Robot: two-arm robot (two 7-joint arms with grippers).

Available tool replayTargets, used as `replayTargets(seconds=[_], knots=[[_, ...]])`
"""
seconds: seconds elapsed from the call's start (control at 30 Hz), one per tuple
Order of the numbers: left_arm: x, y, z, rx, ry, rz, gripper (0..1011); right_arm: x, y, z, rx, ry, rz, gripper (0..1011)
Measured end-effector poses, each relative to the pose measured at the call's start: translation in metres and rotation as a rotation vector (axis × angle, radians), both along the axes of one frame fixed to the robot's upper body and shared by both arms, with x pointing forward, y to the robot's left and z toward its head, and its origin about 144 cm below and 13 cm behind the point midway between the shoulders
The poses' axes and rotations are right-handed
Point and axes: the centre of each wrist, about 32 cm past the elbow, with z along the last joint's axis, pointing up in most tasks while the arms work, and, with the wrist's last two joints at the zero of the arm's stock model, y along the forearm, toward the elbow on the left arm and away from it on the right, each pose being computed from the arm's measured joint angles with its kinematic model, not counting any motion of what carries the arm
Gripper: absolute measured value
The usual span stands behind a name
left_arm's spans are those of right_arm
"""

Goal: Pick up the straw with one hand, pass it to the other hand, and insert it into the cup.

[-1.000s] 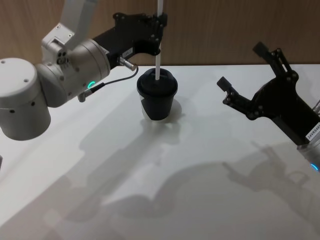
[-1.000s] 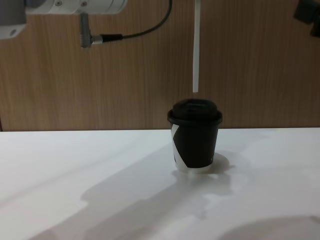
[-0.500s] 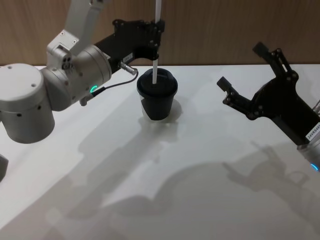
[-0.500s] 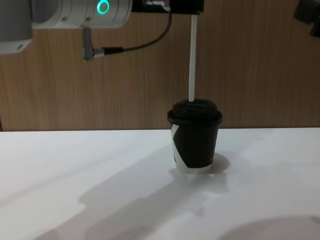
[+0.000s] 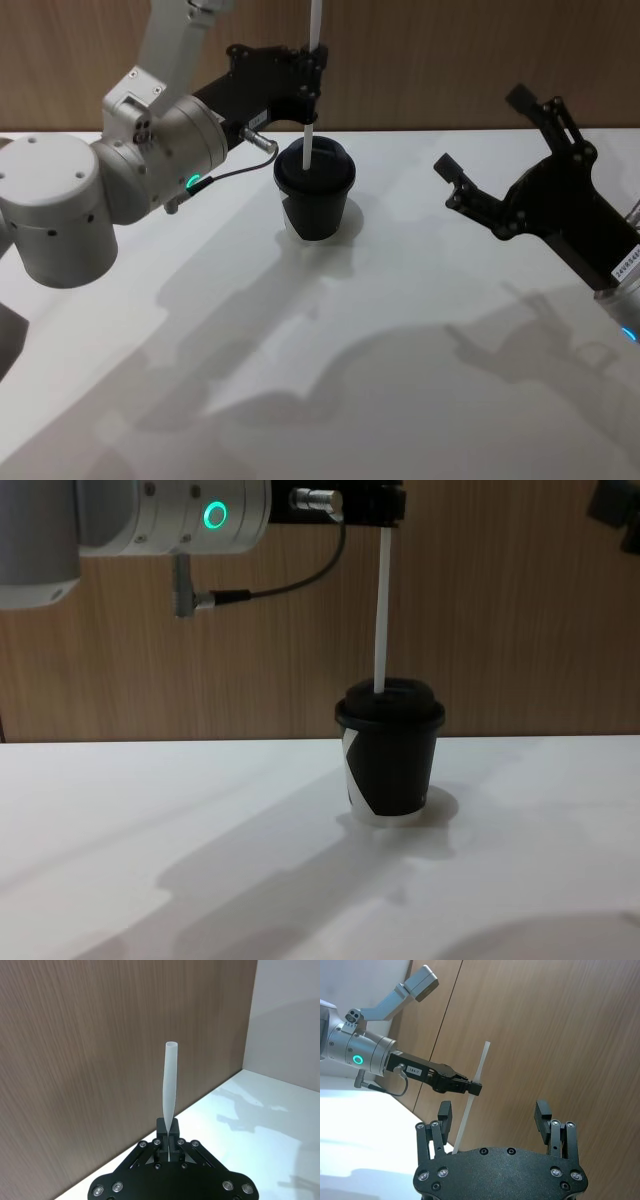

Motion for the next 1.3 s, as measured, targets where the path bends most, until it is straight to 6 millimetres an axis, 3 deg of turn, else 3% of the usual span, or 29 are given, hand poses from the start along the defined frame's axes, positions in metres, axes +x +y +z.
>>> replayTargets(seconds=[1.3], knots=[[0.011, -0.004, -0.01, -0.024, 0.042, -0.01, 21, 0.0, 0.0, 0.0, 0.0, 0.0, 0.0, 1001]])
